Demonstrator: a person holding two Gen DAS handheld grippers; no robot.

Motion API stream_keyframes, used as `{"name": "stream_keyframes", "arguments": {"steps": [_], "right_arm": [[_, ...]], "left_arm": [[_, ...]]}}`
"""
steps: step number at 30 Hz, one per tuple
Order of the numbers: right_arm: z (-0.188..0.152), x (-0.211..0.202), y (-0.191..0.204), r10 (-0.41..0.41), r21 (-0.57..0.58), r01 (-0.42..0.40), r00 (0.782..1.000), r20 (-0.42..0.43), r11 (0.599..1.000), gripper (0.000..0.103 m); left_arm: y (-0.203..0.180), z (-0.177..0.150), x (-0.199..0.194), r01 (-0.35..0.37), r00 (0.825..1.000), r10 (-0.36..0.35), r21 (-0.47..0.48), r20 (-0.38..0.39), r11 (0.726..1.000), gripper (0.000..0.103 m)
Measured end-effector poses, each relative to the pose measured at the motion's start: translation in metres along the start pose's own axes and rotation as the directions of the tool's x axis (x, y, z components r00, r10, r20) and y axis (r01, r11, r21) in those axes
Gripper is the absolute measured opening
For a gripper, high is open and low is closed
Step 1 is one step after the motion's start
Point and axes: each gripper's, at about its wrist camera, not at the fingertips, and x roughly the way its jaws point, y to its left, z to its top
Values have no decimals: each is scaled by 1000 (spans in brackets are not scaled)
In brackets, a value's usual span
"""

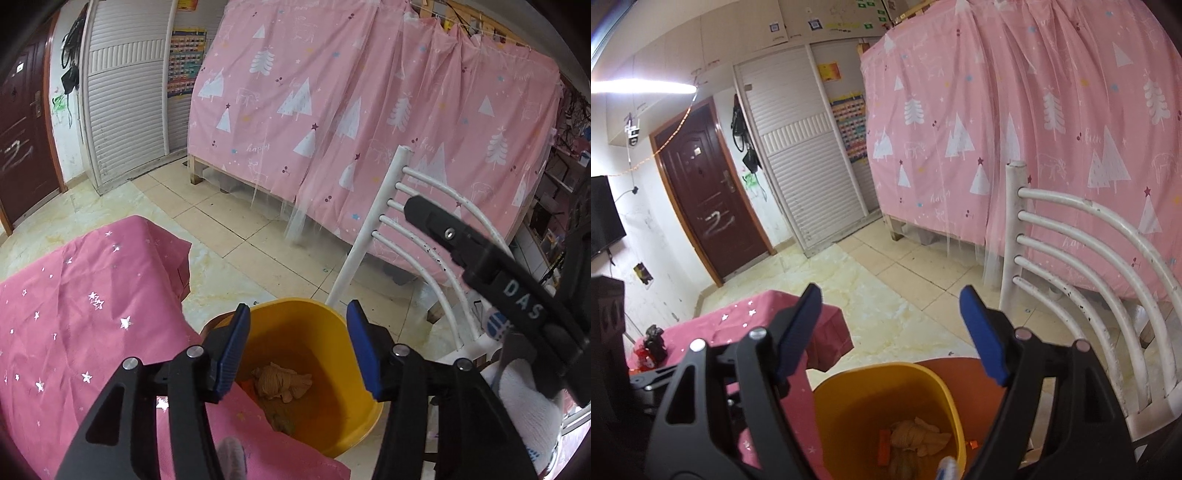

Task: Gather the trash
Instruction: 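Carry both to the yellow bin, open right gripper while left releases green cloth, then return to table and grasp the black-and-pink sock with left gripper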

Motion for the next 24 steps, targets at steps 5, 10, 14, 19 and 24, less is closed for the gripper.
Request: {"name": "stream_keyframes", "arguments": {"steps": [5, 10, 14, 19, 24], "right_arm": [[-2, -1, 7, 8, -23, -8, 1000, -8, 1000, 74], [-8, 4, 21, 31, -39, -32, 999, -28, 999, 77], [-11, 3, 37, 47, -67, -49, 998, -29, 997, 80], [-19, 2, 70, 99, -116, -104, 994, -47, 988, 80], [-36, 1, 113, 166, -146, -178, 982, -95, 973, 80]], "left_arm": [[9, 0, -15, -5, 1000, 6, -10, 18, 1000, 47], [19, 1, -31, -18, 999, 19, -27, 32, 999, 47], [34, 2, -48, -36, 998, 39, -55, 47, 998, 47], [59, 2, -71, -75, 995, 81, -93, 60, 993, 47], [92, 1, -101, -140, 985, 150, -119, 81, 983, 48]]}}
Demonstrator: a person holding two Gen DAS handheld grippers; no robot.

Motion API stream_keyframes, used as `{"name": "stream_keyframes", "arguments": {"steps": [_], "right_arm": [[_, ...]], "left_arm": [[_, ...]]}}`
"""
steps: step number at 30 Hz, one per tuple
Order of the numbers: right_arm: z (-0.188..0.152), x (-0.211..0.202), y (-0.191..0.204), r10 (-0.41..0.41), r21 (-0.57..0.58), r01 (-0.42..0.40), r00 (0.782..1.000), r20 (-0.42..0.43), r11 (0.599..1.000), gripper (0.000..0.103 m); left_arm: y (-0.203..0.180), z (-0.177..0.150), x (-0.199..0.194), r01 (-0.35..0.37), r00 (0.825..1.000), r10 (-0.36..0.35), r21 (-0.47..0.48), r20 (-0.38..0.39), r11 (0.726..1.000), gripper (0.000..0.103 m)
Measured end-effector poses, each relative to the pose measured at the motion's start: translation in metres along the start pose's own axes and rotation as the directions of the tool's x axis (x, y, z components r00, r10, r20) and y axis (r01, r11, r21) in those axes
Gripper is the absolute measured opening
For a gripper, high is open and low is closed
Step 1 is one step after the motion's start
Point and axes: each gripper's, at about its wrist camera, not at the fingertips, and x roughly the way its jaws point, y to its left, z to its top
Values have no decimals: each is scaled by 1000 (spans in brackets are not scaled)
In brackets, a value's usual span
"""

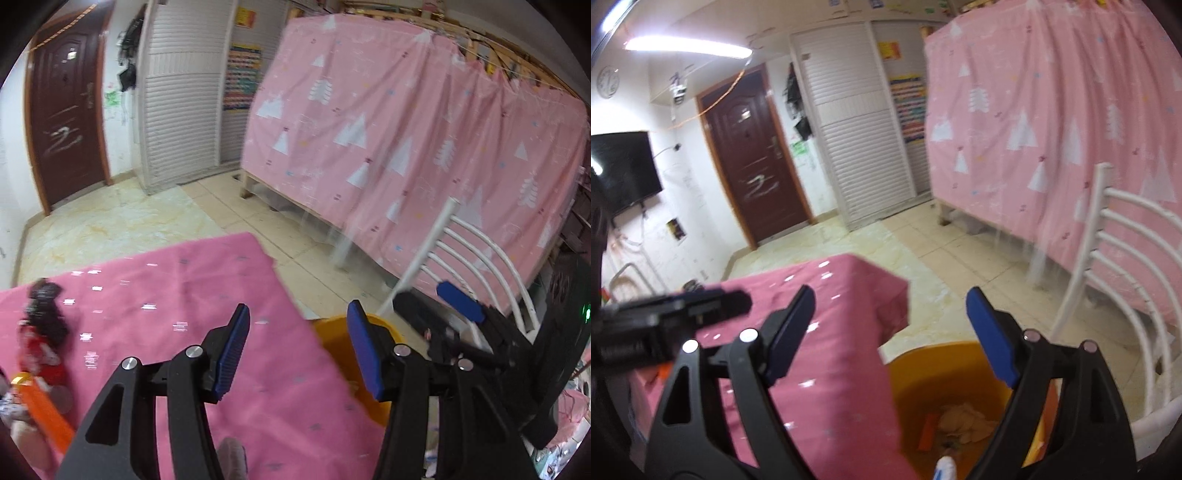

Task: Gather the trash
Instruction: 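Return to table and grasp the black-and-pink sock with left gripper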

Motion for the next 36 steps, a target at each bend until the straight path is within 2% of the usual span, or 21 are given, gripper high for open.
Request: {"name": "stream_keyframes", "arguments": {"steps": [5, 10, 18, 23, 30, 36], "right_arm": [[-5, 9, 47, 65, -49, -67, 997, -36, 997, 81], [-3, 15, 90, 115, -109, -121, 992, -61, 987, 82], [-6, 16, 163, 188, -213, -205, 977, -99, 955, 83], [-15, 17, 200, 218, -258, -246, 967, -133, 934, 87], [-30, 16, 243, 262, -310, -309, 948, -182, 899, 87], [-49, 15, 279, 317, -344, -384, 919, -237, 857, 88]], "left_arm": [[41, 6, -33, -77, 996, 78, -20, 39, 997, 50], [86, 5, -65, -137, 987, 142, -63, 75, 989, 56], [156, -4, -98, -254, 963, 260, -86, 74, 963, 60], [209, -14, -110, -359, 930, 365, -113, 36, 927, 66], [284, -38, -117, -444, 895, 444, -185, -45, 877, 66], [316, -62, -111, -455, 891, 443, -198, -102, 868, 66]]}}
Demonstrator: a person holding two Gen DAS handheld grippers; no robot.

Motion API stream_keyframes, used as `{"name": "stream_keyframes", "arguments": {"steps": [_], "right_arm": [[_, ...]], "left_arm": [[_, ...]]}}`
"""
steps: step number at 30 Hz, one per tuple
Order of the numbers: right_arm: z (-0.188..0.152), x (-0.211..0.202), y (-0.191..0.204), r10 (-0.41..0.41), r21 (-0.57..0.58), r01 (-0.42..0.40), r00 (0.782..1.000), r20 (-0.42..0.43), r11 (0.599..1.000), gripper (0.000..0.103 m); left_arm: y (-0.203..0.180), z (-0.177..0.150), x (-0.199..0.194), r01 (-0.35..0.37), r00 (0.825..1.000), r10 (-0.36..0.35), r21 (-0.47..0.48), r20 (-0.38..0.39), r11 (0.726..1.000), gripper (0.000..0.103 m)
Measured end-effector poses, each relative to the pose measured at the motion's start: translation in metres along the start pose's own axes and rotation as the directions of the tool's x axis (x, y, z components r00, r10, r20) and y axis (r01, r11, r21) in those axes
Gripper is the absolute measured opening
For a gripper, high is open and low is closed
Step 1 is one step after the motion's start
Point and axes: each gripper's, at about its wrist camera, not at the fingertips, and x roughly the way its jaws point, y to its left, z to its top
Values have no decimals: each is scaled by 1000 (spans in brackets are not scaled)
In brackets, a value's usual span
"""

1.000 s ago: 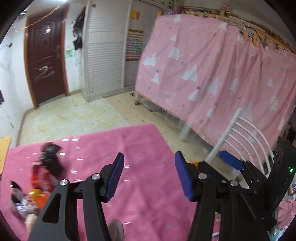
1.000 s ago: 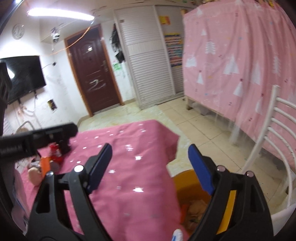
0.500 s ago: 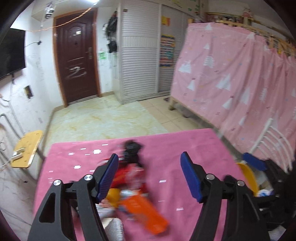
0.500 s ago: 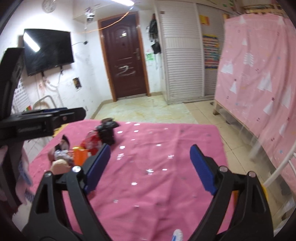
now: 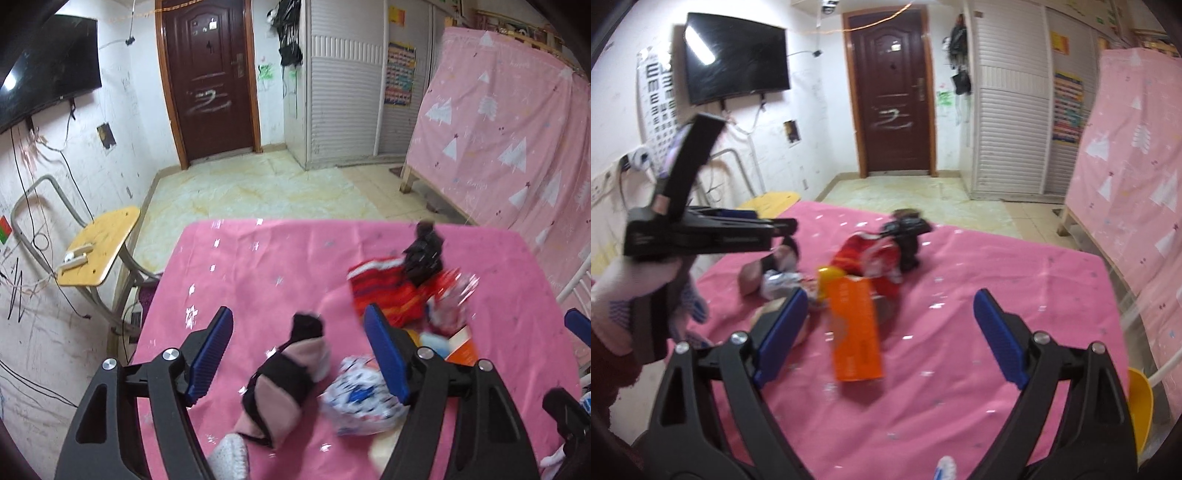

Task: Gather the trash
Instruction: 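Return to table and grasp the black-and-pink sock with left gripper, then grasp the cream ball with right gripper while left holds the sock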

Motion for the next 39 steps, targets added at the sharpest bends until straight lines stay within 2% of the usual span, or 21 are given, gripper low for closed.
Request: {"name": "stream_keyframes", "arguments": {"steps": [5, 9, 14, 16, 19, 21, 25, 33, 36, 39], "right_arm": [[-7, 18, 29, 48, -42, -50, 998, -49, 998, 88], [-11, 25, 44, 69, -65, -74, 995, -73, 995, 88], [-14, 34, 55, 86, -73, -94, 991, -99, 993, 88], [-15, 39, 59, 88, -75, -97, 990, -109, 993, 88], [-16, 45, 63, 97, -73, -107, 987, -127, 992, 88], [-17, 50, 67, 107, -75, -118, 984, -141, 990, 88], [-17, 57, 73, 126, -83, -141, 979, -163, 987, 88], [-16, 73, 83, 158, -81, -181, 960, -233, 980, 87], [-15, 80, 82, 170, -68, -195, 949, -264, 979, 73], [-16, 84, 78, 181, -44, -202, 940, -288, 978, 51]], "left_arm": [[11, -13, 13, 16, 1000, -17, -27, -23, 1000, 66], [12, -24, 22, 30, 999, -30, -14, -36, 999, 66], [11, -35, 35, 26, 999, -25, 20, -46, 999, 59], [11, -36, 35, 36, 998, -35, 22, -43, 999, 45], [7, -37, 34, 46, 998, -45, 43, -37, 998, 33], [7, -38, 33, 58, 998, -57, 32, -33, 998, 31], [24, -38, 34, 116, 992, -118, -55, -42, 992, 30], [47, -38, 25, 98, 995, -101, -113, -16, 989, 30], [49, -34, 16, 95, 995, -95, -115, 4, 989, 30], [46, -33, 8, 92, 996, -91, -112, 19, 989, 30]]}}
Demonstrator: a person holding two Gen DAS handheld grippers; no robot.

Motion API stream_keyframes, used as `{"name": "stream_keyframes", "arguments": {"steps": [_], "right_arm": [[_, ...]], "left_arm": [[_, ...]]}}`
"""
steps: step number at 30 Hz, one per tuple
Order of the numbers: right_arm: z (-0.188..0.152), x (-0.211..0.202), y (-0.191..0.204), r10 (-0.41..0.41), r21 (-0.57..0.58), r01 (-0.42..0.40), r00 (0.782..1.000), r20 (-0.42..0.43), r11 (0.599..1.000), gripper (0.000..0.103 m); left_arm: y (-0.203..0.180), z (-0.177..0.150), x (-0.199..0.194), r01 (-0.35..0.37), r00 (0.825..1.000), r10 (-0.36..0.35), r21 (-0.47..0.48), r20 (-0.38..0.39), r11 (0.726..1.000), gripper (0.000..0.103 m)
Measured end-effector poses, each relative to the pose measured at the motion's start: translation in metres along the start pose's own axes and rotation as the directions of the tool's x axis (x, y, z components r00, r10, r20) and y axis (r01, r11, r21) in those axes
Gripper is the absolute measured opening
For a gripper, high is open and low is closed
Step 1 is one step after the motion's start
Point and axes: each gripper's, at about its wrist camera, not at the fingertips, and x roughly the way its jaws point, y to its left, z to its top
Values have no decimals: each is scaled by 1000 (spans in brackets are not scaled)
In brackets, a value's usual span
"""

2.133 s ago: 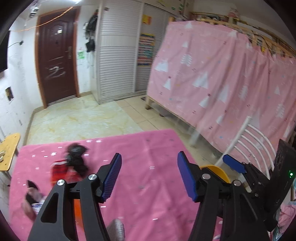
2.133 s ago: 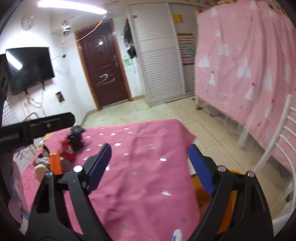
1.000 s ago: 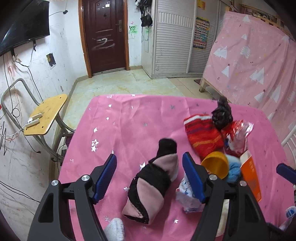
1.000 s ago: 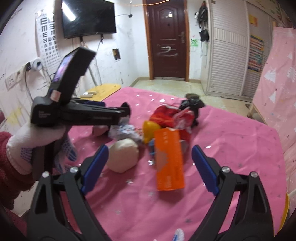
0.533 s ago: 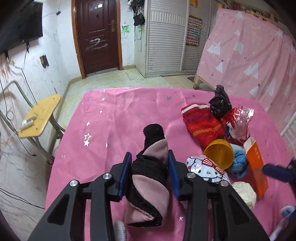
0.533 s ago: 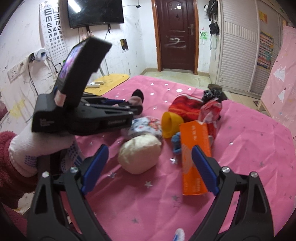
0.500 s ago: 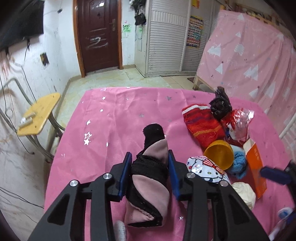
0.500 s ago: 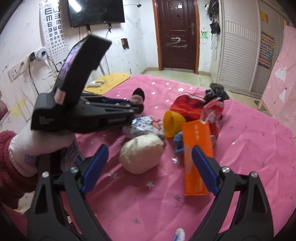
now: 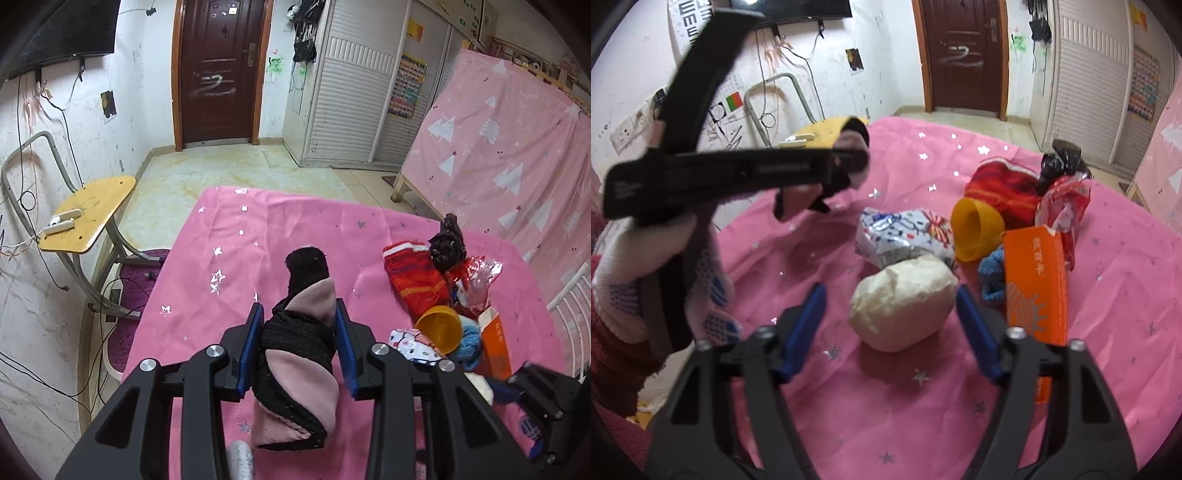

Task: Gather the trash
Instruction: 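Grasp the cream ball with right gripper while left holds the sock, then carry both to the yellow bin, open left gripper while right releases ball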

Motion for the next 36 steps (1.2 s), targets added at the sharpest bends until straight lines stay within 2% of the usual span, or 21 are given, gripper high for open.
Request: {"name": "stream_keyframes", "arguments": {"steps": [8, 17, 29, 36], "right_arm": [[-7, -16, -13, 15, 36, -17, 999, 42, 999, 50], [-14, -70, -52, -27, 112, 7, 984, 178, 994, 50], [-44, -139, -130, -161, 258, 80, 938, 309, 963, 50], [-75, -187, -186, -266, 367, 126, 893, 362, 922, 50]], "left_arm": [[-16, 3, -16, 3, 1000, -4, 22, 28, 1000, 30], [-51, 14, -38, 22, 997, -27, 64, 78, 998, 30], [-149, 12, -44, 105, 990, -120, 179, 74, 978, 30], [-216, 6, -41, 163, 982, -182, 251, 53, 954, 30]]}}
